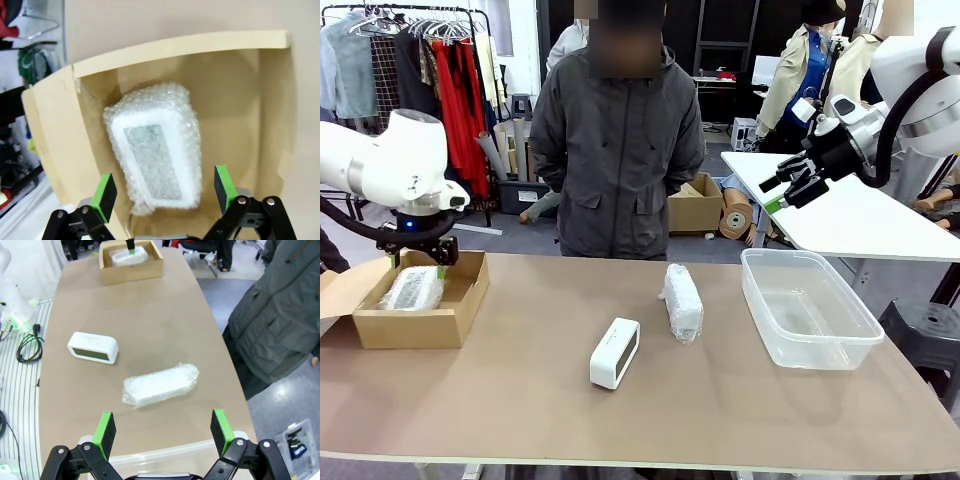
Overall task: Separate and place wrapped and unwrapped clocks.
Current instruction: If the picked Digital clock is wrapped, place it in the Package Box ; if not, place it in the Organizing box.
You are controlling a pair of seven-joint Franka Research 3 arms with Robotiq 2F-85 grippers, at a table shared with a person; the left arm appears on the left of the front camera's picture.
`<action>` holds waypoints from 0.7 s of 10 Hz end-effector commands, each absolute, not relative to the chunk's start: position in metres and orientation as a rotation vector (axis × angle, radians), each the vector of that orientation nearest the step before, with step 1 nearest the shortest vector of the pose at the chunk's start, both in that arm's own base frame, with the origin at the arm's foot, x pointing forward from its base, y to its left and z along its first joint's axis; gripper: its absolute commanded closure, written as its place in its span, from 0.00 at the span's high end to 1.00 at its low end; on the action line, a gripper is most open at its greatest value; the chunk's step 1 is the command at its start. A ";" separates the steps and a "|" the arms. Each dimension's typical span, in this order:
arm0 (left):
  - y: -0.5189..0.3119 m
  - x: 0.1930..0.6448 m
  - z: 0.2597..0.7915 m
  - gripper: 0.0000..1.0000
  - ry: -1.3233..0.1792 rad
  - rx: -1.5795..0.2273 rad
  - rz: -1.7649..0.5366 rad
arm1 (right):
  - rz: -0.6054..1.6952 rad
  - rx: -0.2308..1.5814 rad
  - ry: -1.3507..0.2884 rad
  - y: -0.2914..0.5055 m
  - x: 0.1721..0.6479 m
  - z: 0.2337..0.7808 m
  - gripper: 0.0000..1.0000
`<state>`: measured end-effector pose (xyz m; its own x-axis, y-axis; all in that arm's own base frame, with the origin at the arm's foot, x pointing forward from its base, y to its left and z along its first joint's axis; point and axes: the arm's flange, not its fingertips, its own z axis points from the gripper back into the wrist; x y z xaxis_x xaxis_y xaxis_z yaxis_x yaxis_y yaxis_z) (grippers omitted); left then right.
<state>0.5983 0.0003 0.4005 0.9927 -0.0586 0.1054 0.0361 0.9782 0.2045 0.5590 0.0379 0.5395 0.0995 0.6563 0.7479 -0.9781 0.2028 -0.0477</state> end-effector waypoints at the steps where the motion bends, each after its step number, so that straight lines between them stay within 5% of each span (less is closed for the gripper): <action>1: 0.005 0.583 0.416 1.00 -0.105 0.094 -0.087 | 1.300 0.535 -0.744 0.038 0.559 0.541 1.00; 7: 0.010 0.566 0.459 1.00 -0.166 0.013 -0.130 | 1.300 0.535 -0.744 0.038 0.559 0.541 1.00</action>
